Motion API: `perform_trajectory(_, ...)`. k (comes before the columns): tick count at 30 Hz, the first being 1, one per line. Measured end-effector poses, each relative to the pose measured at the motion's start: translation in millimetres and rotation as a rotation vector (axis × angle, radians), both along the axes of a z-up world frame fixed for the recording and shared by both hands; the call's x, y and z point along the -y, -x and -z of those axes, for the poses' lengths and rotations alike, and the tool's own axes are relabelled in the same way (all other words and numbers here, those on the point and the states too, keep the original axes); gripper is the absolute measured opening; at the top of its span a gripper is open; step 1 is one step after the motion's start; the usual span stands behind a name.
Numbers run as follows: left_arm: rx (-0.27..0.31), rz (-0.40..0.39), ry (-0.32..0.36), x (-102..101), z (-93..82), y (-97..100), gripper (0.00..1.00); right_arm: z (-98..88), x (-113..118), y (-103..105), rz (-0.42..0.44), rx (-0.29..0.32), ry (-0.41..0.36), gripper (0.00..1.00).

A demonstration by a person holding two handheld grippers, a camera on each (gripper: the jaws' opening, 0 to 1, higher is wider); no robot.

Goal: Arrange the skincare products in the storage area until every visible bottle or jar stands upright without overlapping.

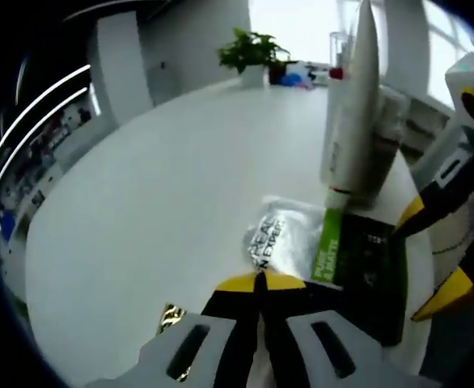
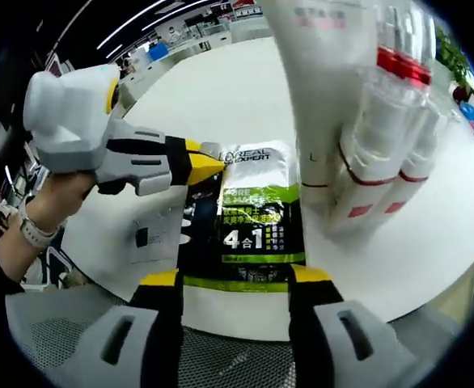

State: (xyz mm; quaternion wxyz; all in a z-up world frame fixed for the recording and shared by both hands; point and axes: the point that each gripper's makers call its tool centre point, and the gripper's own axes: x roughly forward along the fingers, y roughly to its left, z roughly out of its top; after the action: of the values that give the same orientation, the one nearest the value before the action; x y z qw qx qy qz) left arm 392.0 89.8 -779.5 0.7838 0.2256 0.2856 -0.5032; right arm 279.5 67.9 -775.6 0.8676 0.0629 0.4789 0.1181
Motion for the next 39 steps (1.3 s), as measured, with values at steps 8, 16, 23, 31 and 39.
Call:
perform_trajectory(8,-0.004,0.007,0.004,1,0.2,0.7,0.0,-1.9,-16,0,-0.036,-0.008,-0.021,0.82)
perform_trajectory(16,-0.006,0.028,0.015,3,-0.2,-1.3,0.0,-4.9,-28,-2,-0.038,-0.001,-0.061,0.99)
perform_trajectory(23,-0.011,0.052,0.021,5,-0.5,-2.5,0.0,-4.6,-29,-1,-0.035,-0.006,-0.049,0.99)
perform_trajectory(31,0.032,0.068,0.026,1,-3.2,-9.1,0.07,-3.7,-27,-1,-0.035,-0.006,-0.038,0.97)
perform_trajectory(39,0.077,0.025,0.023,-15,-13.9,-27.3,0.19,-2.3,-27,-2,-0.035,-0.008,-0.023,0.97)
